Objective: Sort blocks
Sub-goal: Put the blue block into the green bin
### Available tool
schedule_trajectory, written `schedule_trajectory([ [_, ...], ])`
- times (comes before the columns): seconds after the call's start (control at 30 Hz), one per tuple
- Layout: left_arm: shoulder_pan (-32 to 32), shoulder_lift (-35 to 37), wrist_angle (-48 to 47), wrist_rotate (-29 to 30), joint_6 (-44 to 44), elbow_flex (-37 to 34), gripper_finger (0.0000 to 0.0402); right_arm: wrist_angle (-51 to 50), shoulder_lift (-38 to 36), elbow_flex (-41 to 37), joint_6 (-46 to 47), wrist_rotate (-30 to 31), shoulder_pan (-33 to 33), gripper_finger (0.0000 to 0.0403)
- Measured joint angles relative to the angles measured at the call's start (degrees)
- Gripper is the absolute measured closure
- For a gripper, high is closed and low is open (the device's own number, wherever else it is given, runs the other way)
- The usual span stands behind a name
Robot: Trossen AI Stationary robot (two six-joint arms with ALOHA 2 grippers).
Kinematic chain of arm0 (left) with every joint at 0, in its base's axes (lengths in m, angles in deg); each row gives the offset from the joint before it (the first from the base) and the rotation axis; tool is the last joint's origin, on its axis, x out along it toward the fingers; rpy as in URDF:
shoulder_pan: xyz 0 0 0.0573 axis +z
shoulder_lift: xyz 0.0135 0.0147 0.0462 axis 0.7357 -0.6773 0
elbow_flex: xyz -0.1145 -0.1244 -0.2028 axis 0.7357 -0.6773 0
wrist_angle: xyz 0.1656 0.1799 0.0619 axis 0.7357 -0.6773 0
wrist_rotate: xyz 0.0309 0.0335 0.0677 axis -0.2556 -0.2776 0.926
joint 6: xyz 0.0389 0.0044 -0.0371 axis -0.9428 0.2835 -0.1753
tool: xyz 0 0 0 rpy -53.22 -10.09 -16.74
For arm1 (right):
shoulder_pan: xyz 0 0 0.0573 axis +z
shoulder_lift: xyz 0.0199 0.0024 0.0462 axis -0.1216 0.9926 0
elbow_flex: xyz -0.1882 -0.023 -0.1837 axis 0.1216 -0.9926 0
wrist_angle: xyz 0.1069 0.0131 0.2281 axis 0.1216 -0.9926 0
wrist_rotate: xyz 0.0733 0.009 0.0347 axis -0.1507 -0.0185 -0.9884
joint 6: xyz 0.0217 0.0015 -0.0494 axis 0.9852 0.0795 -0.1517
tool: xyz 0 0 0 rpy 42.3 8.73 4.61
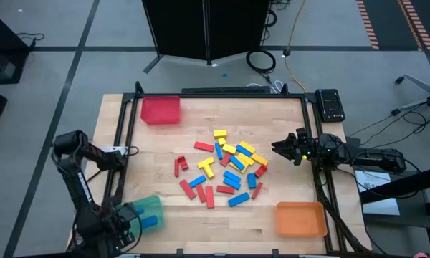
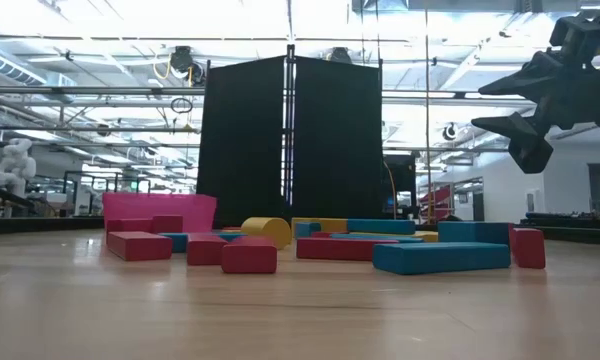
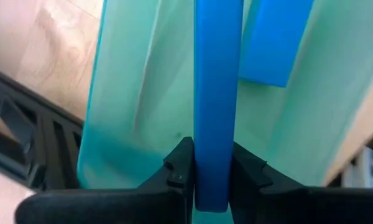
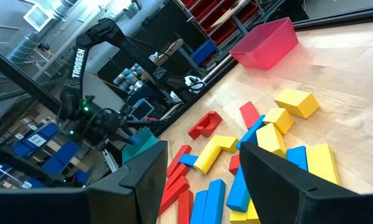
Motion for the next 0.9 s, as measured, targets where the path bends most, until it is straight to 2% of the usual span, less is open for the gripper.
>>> schedule_trajectory([
  [0.1, 1.04, 0.0, 2.32, 0.03, -0.41, -2.35, 0.0342, 0.0, 0.0, 0.0, 0.0, 0.0, 0.01, 0.0204],
  [0.43, 9.52, 0.0, 14.72, -1.76, -14.55, -11.17, 0.0342, 0.0, 0.13, 0.0, -0.17, -0.02, 0.01, 0.0204],
  [0.67, 12.61, -0.02, 16.78, -1.47, -20.19, -12.26, 0.034, 0.02, 0.13, 0.0, -0.2, -0.06, 0.0, 0.0204],
  [0.73, 13.33, -0.02, 17.02, -1.38, -21.93, -12.19, 0.0316, 0.02, 0.13, 0.0, 0.18, -0.1, 0.02, 0.0204],
  [0.9, 15.18, -0.02, 16.65, -1.98, -23.99, -12.22, 0.0218, 0.02, 0.13, 0.0, 1.55, -0.43, 0.0, 0.0204],
])
